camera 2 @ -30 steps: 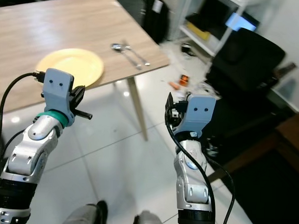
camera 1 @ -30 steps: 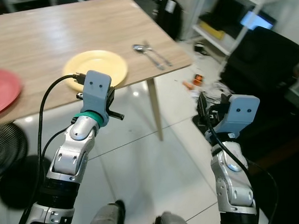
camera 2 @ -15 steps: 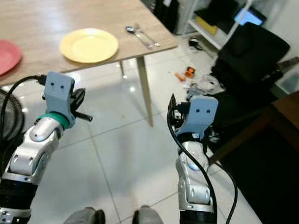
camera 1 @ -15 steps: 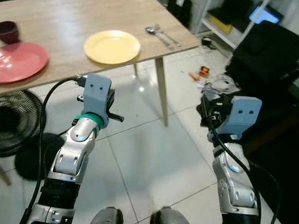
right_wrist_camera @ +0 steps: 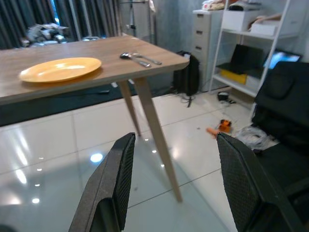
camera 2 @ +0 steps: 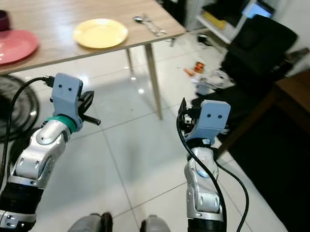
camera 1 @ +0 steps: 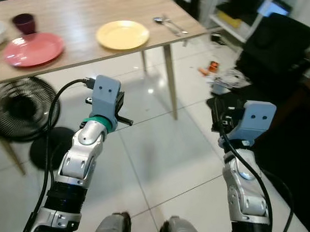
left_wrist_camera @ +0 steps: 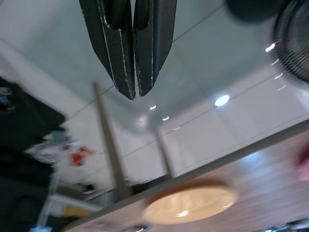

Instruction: Setting the table

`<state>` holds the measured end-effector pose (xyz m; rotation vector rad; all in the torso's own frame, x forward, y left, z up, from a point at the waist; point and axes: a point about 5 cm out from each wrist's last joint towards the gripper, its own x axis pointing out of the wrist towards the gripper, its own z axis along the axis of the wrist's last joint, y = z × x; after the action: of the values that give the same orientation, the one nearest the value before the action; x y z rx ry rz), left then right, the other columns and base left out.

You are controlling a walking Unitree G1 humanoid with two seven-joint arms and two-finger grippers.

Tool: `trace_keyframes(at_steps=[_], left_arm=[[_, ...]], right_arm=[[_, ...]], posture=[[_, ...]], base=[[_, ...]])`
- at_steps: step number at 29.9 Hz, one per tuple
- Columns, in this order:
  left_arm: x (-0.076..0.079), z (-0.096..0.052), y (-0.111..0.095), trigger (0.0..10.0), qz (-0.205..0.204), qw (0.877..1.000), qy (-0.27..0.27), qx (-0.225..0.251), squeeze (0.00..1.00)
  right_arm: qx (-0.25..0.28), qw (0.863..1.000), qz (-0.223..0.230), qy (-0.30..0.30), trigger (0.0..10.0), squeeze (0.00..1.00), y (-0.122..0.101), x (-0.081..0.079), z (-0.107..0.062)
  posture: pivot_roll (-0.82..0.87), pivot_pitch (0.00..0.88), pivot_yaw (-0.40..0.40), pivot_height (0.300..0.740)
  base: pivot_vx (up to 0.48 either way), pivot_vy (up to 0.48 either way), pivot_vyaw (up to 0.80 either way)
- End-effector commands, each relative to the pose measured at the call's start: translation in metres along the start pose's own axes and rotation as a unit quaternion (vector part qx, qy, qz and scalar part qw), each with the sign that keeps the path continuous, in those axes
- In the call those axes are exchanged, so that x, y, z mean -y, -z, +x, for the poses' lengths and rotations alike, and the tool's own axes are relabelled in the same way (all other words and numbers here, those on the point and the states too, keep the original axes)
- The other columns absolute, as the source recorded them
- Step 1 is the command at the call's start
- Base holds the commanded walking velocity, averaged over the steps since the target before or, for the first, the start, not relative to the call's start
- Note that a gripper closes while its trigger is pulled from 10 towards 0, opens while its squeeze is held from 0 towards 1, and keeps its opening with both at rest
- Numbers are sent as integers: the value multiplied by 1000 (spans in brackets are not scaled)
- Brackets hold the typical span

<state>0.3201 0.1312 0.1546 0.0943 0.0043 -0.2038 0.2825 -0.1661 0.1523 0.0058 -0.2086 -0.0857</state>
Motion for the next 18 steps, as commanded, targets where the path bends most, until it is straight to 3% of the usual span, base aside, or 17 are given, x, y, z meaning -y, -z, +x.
trace_keyframes(at_steps=[1,18], left_arm=[[4,1,4,10000,5,1000,8,-7,0],[6,3,3,10000,1,1000,11,-5,0]], right_arm=[[-5,1000,-3,12,10000,0,3,5,-2],[-4,1000,-1,18,10000,0,3,6,-1]], posture=[[-74,0,74,740],[-75,0,75,740]], base=[[-311,0,0],[-312,0,0]])
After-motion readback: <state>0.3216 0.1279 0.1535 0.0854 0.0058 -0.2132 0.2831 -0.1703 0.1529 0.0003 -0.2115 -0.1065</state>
